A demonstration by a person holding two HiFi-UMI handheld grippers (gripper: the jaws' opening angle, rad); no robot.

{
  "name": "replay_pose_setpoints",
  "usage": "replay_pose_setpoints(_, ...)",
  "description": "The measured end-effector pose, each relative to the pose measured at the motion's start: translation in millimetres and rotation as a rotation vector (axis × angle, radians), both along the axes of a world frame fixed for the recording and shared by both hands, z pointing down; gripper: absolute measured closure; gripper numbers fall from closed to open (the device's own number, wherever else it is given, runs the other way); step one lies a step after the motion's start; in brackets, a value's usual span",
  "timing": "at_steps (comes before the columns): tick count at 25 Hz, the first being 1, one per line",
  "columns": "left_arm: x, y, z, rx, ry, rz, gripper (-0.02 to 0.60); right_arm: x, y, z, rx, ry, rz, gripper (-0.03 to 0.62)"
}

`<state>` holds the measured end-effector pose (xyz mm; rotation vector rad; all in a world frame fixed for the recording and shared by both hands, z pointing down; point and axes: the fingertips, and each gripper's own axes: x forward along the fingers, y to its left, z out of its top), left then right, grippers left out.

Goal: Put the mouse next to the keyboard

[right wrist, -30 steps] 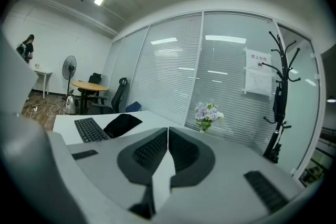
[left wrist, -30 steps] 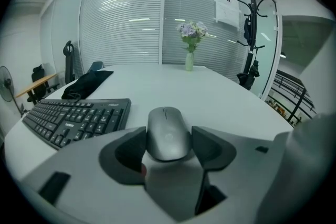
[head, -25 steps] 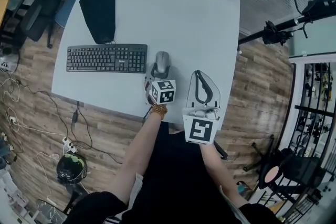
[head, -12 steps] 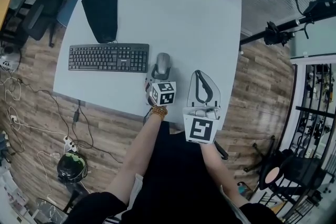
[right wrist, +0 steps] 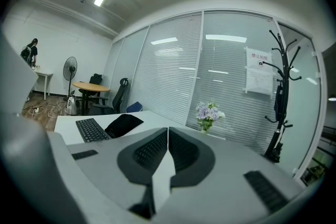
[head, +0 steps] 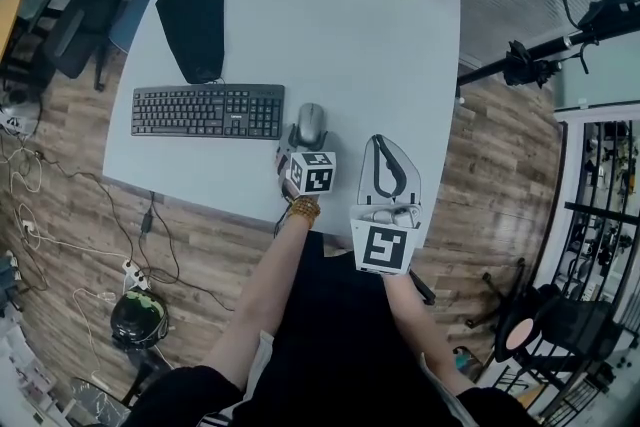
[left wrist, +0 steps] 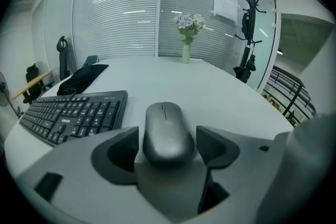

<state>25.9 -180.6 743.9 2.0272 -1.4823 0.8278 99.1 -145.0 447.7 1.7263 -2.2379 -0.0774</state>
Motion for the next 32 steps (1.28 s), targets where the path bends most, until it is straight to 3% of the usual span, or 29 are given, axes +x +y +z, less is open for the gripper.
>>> replay_pose_setpoints(8, 0.7, -4.9, 3.0, -0.024, -0.016, 0.02, 0.278, 1.4, -0.8, 1.3, -0.002, -0.009, 0.01, 0.592)
replay_pose_setpoints(15, -0.1, -1.3, -7.9, 0.035, 0.039, -0.003, 0.282, 1.1, -1.7, 1.2, -0.005, -0.001, 0.008, 0.592)
replay_pose_setpoints(32, -6.6, -1.4, -58.8, 0.168, 0.052, -0.004, 0.284, -0.9, -0.4, -3.3, -0.007, -0.009, 0.006, 0.592)
